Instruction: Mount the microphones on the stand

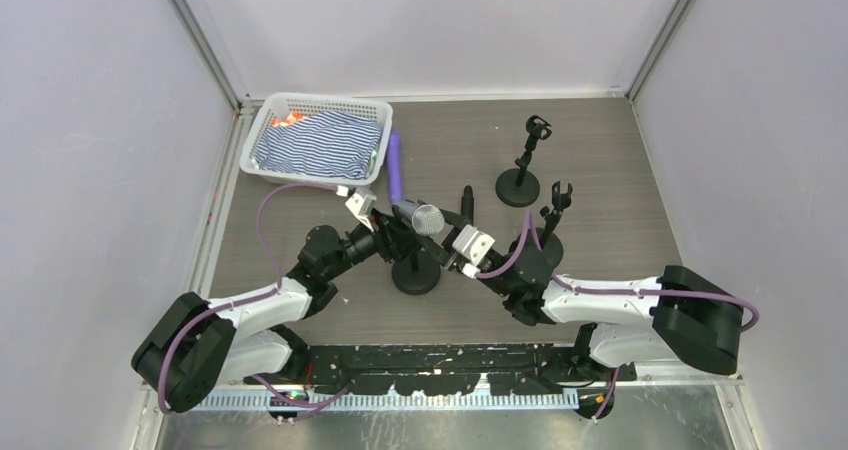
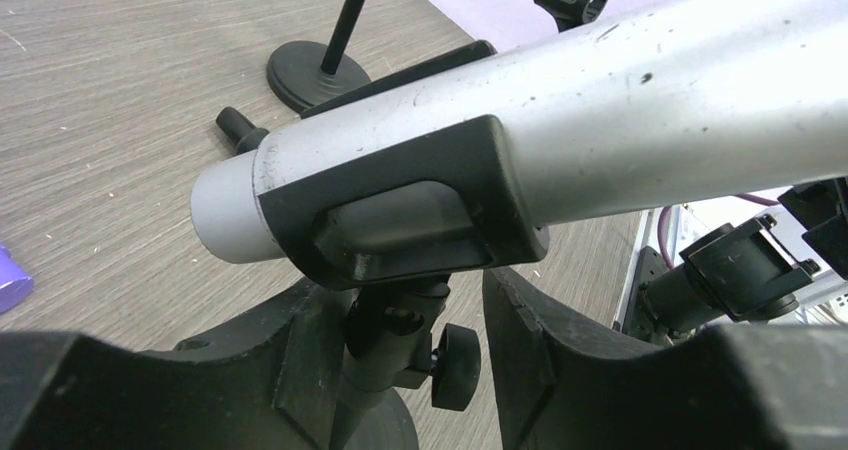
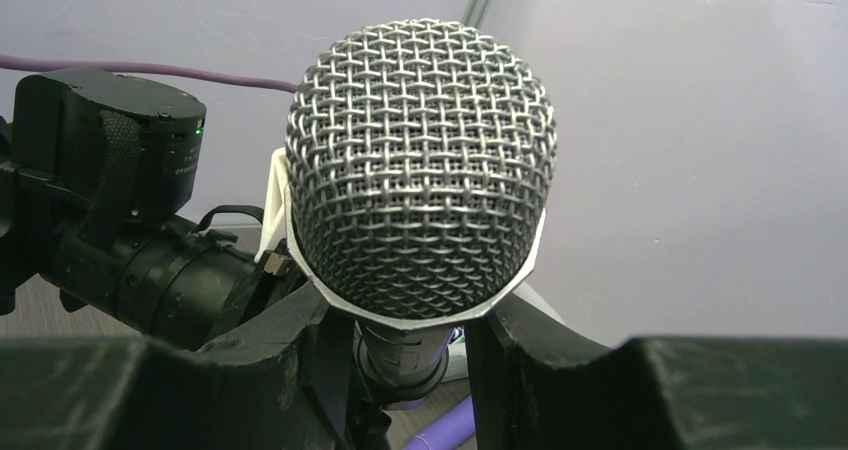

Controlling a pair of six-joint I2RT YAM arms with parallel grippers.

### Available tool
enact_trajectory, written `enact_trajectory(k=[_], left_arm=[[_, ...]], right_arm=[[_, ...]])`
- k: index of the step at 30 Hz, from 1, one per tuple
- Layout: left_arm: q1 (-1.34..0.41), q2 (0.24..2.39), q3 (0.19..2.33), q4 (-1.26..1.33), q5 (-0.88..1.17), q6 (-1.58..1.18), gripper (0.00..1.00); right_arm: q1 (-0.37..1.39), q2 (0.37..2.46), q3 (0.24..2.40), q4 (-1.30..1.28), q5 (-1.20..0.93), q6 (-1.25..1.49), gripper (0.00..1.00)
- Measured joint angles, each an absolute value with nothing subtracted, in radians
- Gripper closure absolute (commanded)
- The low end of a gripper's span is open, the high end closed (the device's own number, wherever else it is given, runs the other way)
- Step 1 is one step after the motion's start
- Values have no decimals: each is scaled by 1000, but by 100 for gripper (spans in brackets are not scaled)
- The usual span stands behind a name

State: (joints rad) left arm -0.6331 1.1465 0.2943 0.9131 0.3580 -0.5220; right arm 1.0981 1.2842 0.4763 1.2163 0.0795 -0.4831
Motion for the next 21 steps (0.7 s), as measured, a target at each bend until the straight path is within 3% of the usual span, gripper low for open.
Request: enact_trajectory(k=[6, 10, 12, 14, 21], left_arm=[[-632, 1143, 292, 905, 333, -525, 65], [-630, 1153, 291, 918, 309, -517, 83], [-627, 1168, 291, 939, 297, -529, 94], [-627, 1188, 291, 966, 290, -539, 98], [-630, 1225, 294, 1016, 296, -543, 100]], right_arm=[[1098, 1265, 476, 1187, 76, -473, 99], [1098, 1248, 476, 1153, 78, -472, 97], [1097, 1235, 475, 1133, 84, -473, 87], [1097, 1217, 473, 1107, 91, -473, 76], [1089, 1100, 472, 944, 120, -407, 35]])
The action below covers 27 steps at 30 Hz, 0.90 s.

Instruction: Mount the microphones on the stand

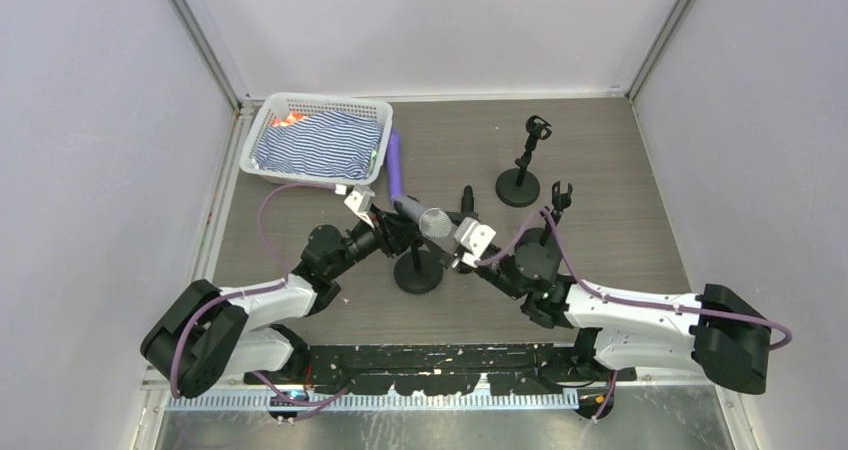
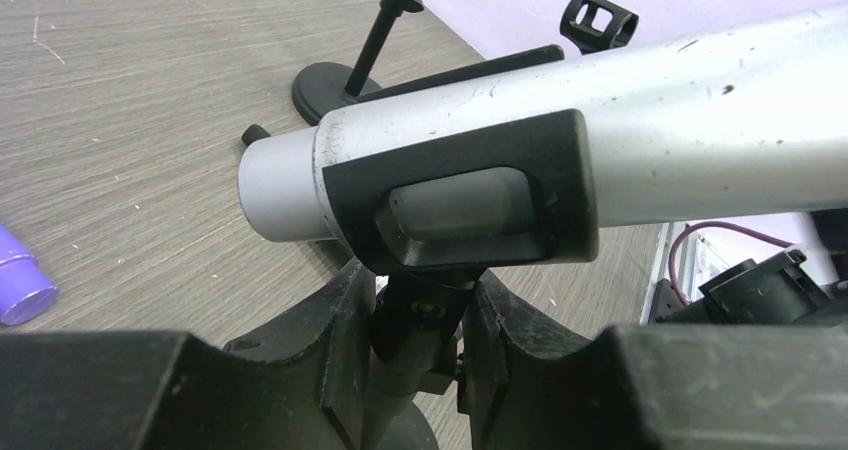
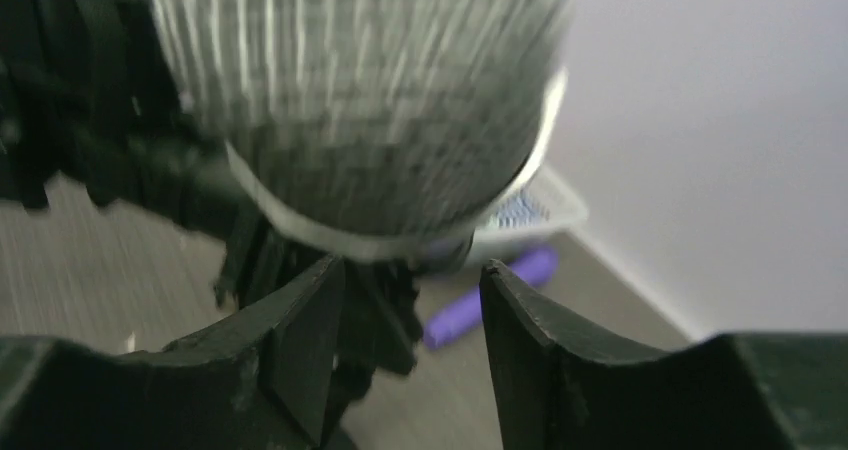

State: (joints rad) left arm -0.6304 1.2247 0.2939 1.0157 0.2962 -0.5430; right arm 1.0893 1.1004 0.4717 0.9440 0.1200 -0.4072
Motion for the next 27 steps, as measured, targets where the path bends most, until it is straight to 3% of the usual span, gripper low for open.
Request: enact_trajectory(k=[7, 16, 21, 27], left_arm=[[-628, 1219, 294, 1010, 288, -535, 100], [-634, 1068, 316, 797, 257, -427, 100], [-634, 1000, 367, 691, 227, -347, 100], [-634, 981, 392, 620, 192, -287, 100]], right_arm=[[1085, 957, 474, 479, 171, -260, 21], [1083, 651, 609, 17, 205, -48, 17], [1082, 626, 806, -226, 253, 62, 20], [1082, 788, 1190, -525, 262, 197, 15]])
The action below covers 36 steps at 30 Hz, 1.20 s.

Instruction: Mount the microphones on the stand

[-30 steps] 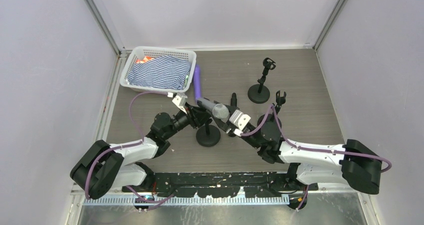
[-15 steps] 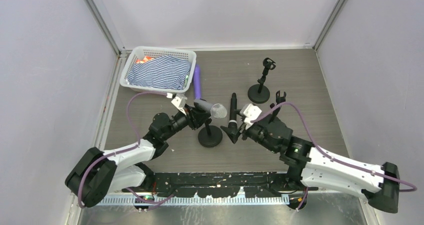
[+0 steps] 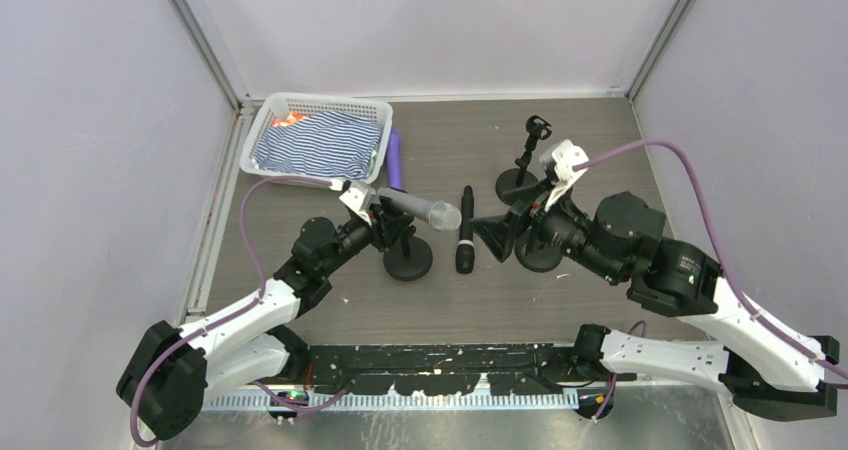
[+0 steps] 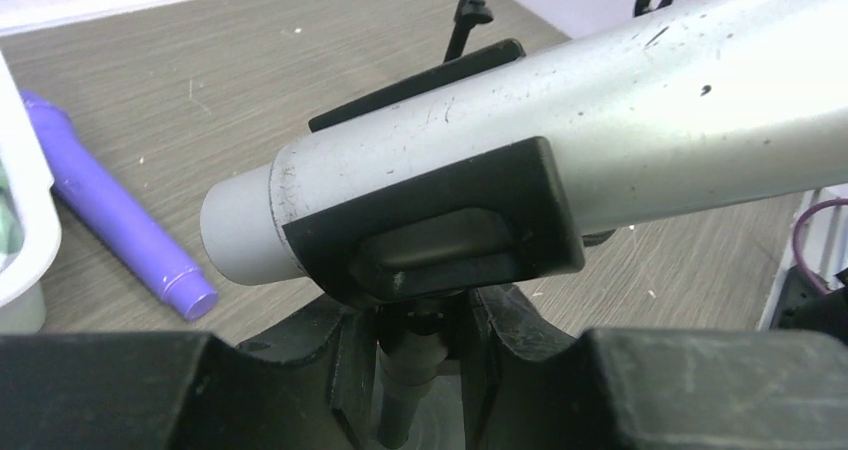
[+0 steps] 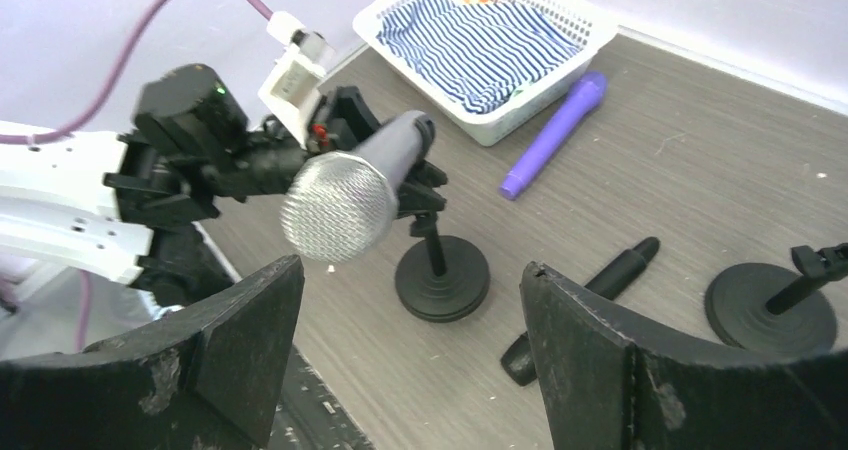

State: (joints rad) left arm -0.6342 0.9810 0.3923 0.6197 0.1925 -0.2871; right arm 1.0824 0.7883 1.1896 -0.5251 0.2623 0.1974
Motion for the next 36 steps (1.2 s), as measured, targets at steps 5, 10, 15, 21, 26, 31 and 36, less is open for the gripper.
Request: enact_trajectory(k=[5, 10, 15, 21, 26, 31, 36], left_arm=[[-635, 981, 392, 566, 156, -257, 100], [-635, 985, 392, 545, 133, -237, 100], [-641, 987, 392, 525, 130, -222, 100], [-643, 989, 392, 506, 131, -219, 100], [-644, 989, 390, 503, 131, -218, 100], [-646, 989, 390, 503, 134, -218, 100], [-648, 992, 390, 504, 139, -218, 100]], right_arm=[[1082, 889, 1350, -654, 244, 292, 13], [1082, 971, 1412, -727, 262, 377, 12], [1082, 1061, 1423, -743, 275, 426, 12], [1082, 1121, 1423, -743, 280, 445, 13], [1082, 1142, 1422, -735, 279, 452, 18], [1082, 1163, 1412, -710, 279, 455, 27], [1073, 1190, 1385, -683, 278, 456, 34]])
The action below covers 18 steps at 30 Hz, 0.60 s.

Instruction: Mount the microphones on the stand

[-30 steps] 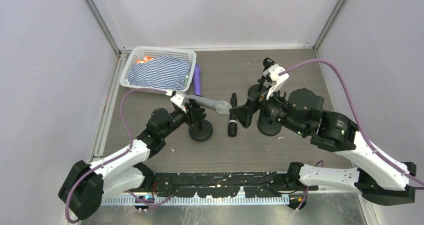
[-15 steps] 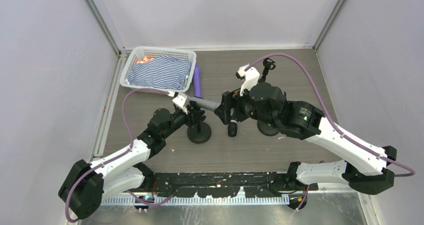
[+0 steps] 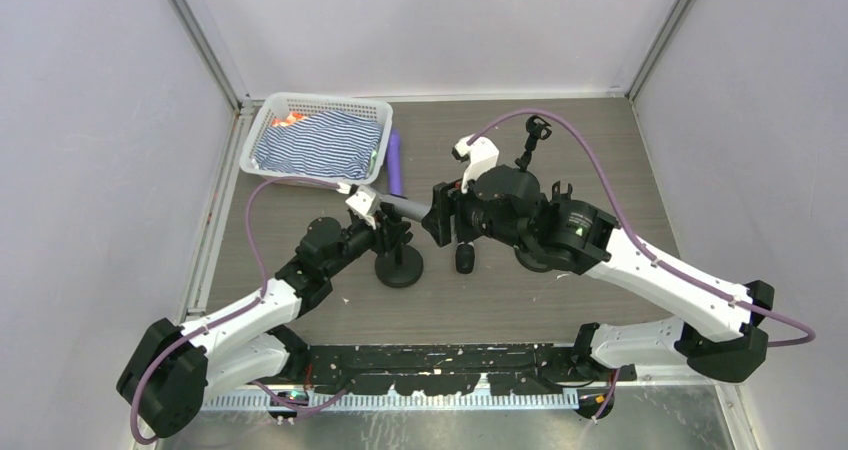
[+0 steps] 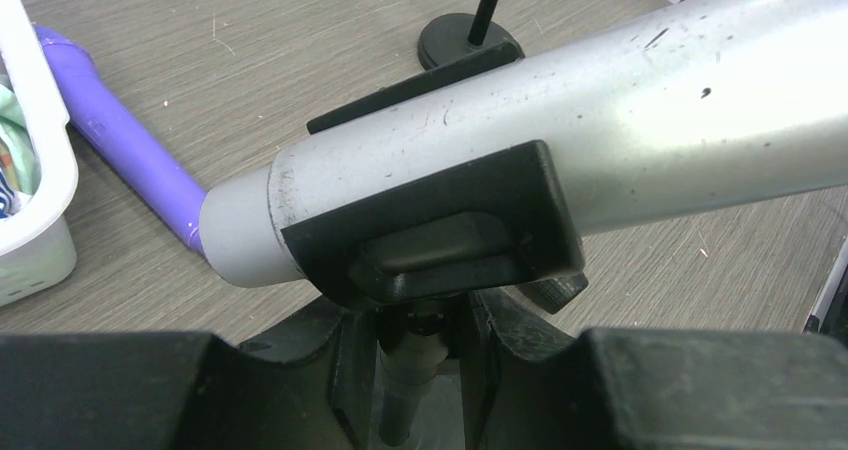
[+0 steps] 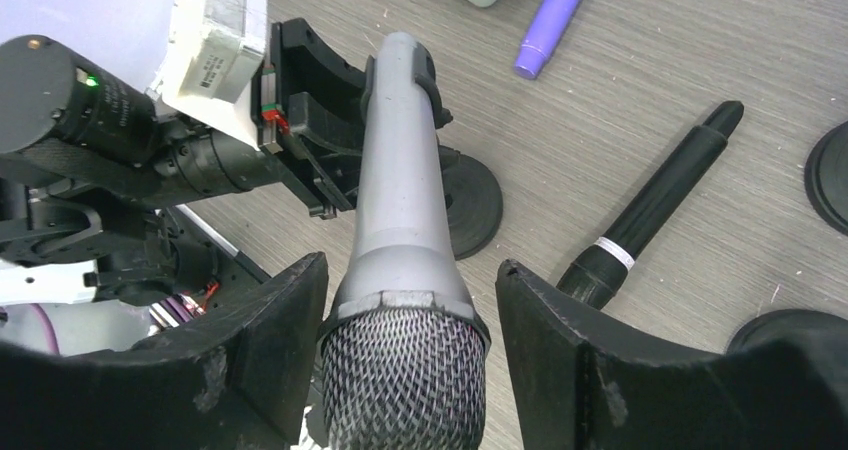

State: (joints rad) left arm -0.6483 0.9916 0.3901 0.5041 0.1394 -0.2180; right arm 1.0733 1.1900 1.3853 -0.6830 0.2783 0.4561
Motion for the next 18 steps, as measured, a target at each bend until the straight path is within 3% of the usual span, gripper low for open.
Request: enact_trajectory(k=[5, 18], left_arm=[[-650, 993, 390, 506, 139, -218, 100], [-658, 1010, 387, 534, 131, -198, 100]], right_arm=[[1063, 1218, 1372, -668, 270, 456, 43], [1034, 1240, 1370, -645, 250, 450, 99]])
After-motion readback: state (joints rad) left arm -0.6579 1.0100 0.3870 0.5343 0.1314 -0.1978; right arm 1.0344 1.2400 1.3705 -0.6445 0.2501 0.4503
